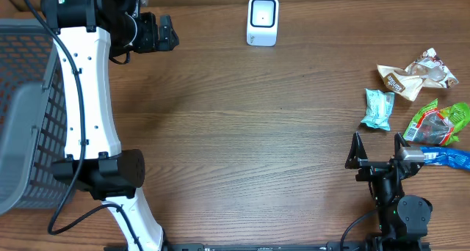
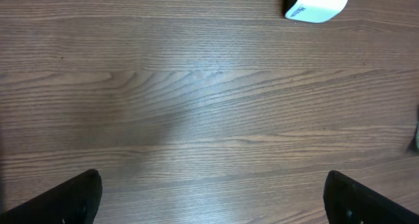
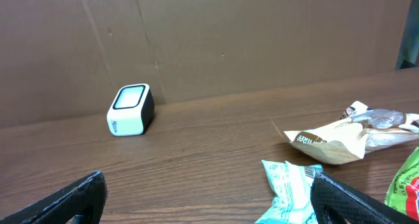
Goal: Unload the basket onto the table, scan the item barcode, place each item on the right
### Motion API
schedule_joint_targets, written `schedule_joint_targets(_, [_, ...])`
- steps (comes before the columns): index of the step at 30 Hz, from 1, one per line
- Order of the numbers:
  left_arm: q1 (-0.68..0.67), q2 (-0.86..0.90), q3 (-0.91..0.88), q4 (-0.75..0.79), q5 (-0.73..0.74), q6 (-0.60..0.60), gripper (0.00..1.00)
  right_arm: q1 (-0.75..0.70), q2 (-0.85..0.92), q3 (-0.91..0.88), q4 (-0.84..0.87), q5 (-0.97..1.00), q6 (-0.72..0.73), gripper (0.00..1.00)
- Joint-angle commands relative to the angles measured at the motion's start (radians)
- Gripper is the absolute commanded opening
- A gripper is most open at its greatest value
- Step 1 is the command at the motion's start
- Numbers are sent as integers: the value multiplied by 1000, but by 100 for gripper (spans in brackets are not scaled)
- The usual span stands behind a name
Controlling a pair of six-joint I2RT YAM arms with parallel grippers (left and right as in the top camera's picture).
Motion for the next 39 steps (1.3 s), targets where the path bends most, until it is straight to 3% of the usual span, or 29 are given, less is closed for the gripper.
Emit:
schedule_joint_targets(1, [-42,-89,-31,30,-43,-7,100,6,-11,-11,6,10,-4,100])
schedule_joint_targets(5, [-98,-240,-257,232,-113,-6,100,6,-11,-11,6,10,-4,100])
schedule_joint_targets(13, [-125,-652,-1024,829,-129,-6,100,6,-11,-11,6,10,-4,100])
schedule_joint_targets(24, [-6,-1189,-1874,1333,-98,-6,100,6,-11,-11,6,10,-4,100])
schedule_joint_targets(32, [31,-1567,-2240,1655,-92,45,99,6,-11,-11,6,10,-4,100])
schedule_joint_targets(39, [22,-1838,-2404,1719,-107,120,99,6,-11,-11,6,10,-4,100])
